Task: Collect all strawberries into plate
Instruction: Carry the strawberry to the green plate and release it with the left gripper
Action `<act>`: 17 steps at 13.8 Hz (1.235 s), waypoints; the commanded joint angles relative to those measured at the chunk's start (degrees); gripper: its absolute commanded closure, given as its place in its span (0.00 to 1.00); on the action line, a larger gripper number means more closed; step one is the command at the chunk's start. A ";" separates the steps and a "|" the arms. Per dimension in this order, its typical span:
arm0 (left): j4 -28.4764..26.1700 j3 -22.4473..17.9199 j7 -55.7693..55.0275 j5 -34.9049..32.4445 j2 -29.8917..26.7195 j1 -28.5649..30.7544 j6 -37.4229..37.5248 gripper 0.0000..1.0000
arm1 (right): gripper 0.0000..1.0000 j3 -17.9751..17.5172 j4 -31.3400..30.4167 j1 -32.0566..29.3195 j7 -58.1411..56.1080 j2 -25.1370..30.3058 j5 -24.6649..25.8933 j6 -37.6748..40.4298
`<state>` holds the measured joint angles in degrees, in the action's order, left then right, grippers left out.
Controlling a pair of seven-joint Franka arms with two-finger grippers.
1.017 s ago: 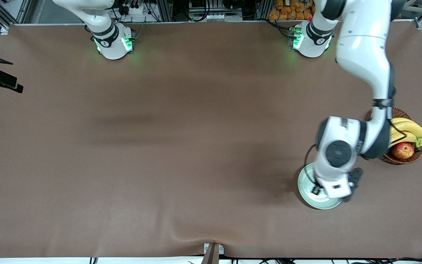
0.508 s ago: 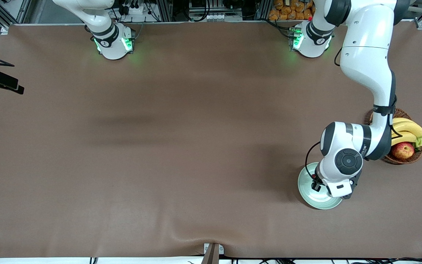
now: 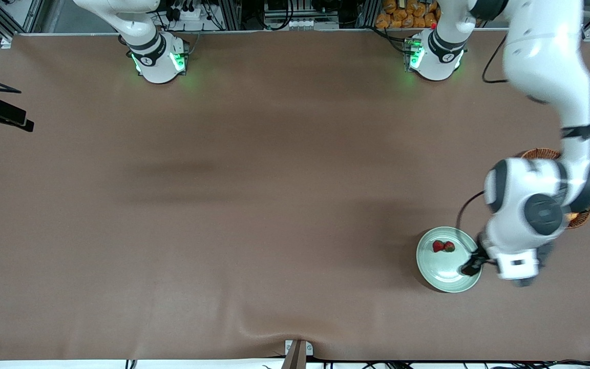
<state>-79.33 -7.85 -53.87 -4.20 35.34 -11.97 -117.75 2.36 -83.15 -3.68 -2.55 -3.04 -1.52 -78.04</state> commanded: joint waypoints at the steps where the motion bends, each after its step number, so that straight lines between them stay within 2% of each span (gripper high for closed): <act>1: -1.88 0.47 9.88 1.21 -6.93 1.85 5.76 0.00 | 0.00 -0.16 1.06 -0.27 0.17 -0.21 0.73 0.61; 4: -3.19 0.64 22.80 1.39 -15.79 3.78 15.85 0.00 | 0.00 -0.16 0.97 -0.18 0.17 -0.21 0.73 0.61; 8: -11.35 0.64 34.67 2.44 -28.01 3.09 20.97 0.00 | 0.00 -0.16 1.67 -0.10 0.26 0.23 0.64 0.61; 10: -14.87 2.74 40.05 2.44 -33.29 3.61 23.61 0.00 | 0.00 -0.16 1.67 -0.10 0.26 0.23 0.55 0.69; 14: -14.97 6.00 43.49 2.53 -37.09 4.05 27.57 0.00 | 0.00 -0.25 1.76 -0.01 0.26 0.23 0.64 0.70; 17: -14.45 7.23 47.79 2.53 -37.79 3.88 31.00 0.00 | 0.00 -0.25 1.76 0.08 0.26 0.23 0.64 0.69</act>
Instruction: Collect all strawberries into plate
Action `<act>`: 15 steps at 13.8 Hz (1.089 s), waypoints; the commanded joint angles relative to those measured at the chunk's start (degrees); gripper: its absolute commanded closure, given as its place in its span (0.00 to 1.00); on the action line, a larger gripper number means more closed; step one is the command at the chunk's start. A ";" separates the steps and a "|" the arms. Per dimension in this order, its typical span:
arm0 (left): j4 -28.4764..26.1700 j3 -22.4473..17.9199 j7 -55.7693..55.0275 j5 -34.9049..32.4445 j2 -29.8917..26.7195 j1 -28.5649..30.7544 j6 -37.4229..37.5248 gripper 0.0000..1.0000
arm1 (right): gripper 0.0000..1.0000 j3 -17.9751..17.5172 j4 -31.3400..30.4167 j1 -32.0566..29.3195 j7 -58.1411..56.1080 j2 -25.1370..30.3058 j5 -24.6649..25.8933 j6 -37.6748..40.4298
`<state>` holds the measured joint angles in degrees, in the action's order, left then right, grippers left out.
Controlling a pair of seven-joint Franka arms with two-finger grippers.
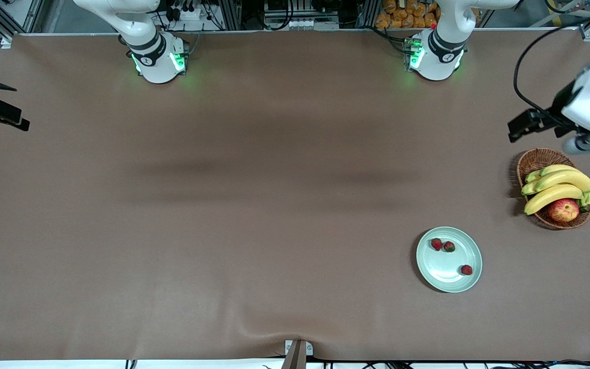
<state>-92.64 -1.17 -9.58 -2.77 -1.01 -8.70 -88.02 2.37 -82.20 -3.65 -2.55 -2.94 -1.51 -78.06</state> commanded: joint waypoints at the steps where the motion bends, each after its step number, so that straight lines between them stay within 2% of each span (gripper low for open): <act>1: -0.96 0.55 5.08 1.10 -1.62 0.70 1.45 0.00 | 0.00 -0.35 0.82 0.13 0.26 0.13 0.63 0.71; 6: 0.44 0.55 8.88 1.18 -1.63 0.62 1.63 0.00 | 0.00 -0.35 0.82 0.13 0.26 0.13 0.63 0.71; 8: 3.07 0.38 7.91 3.54 -0.49 0.53 1.36 0.00 | 0.00 -0.35 0.82 0.13 0.26 0.13 0.63 0.71; 15: 2.82 0.20 7.64 3.65 -0.40 0.70 1.36 0.00 | 0.00 -0.35 0.82 0.31 0.26 0.13 0.63 0.71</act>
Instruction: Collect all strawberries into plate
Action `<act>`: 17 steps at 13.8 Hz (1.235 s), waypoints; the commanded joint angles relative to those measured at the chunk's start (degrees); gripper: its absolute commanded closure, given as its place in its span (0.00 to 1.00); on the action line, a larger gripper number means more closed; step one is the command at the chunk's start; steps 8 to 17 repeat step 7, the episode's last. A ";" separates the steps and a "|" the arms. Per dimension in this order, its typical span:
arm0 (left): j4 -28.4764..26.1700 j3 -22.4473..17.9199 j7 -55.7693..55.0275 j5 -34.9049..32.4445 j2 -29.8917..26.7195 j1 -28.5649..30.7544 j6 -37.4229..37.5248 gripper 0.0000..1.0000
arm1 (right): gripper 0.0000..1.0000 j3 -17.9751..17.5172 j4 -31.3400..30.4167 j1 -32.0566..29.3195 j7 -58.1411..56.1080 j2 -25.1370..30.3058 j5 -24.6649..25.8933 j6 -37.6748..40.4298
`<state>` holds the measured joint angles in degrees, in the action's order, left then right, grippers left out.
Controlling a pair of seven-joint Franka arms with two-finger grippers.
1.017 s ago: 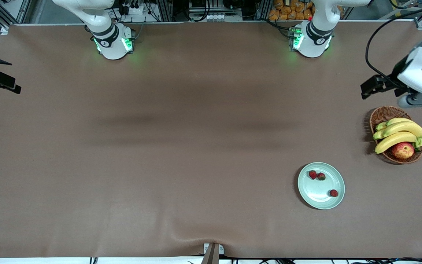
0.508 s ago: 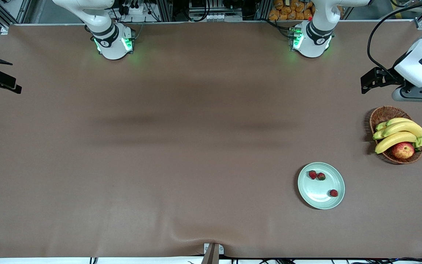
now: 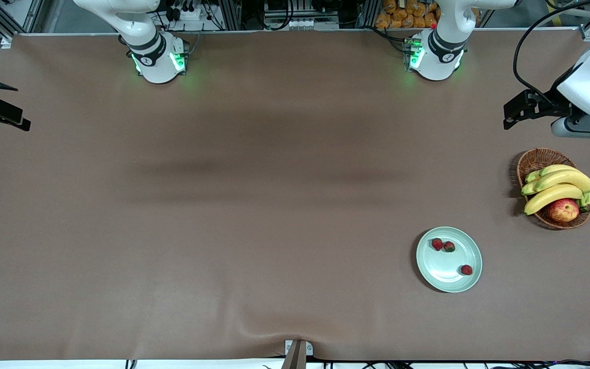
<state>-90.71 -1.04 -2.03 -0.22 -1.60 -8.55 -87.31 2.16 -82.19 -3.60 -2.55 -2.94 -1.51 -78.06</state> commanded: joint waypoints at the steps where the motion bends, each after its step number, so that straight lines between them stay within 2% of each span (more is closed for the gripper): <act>1: 0.79 -0.02 0.01 1.01 0.11 0.55 0.65 0.00 | 0.00 -0.14 0.81 0.17 0.26 0.13 0.63 0.62; 17: 0.53 -0.10 0.10 0.66 0.11 0.55 0.65 0.00 | 0.00 -0.23 0.81 0.17 0.26 0.04 0.55 0.62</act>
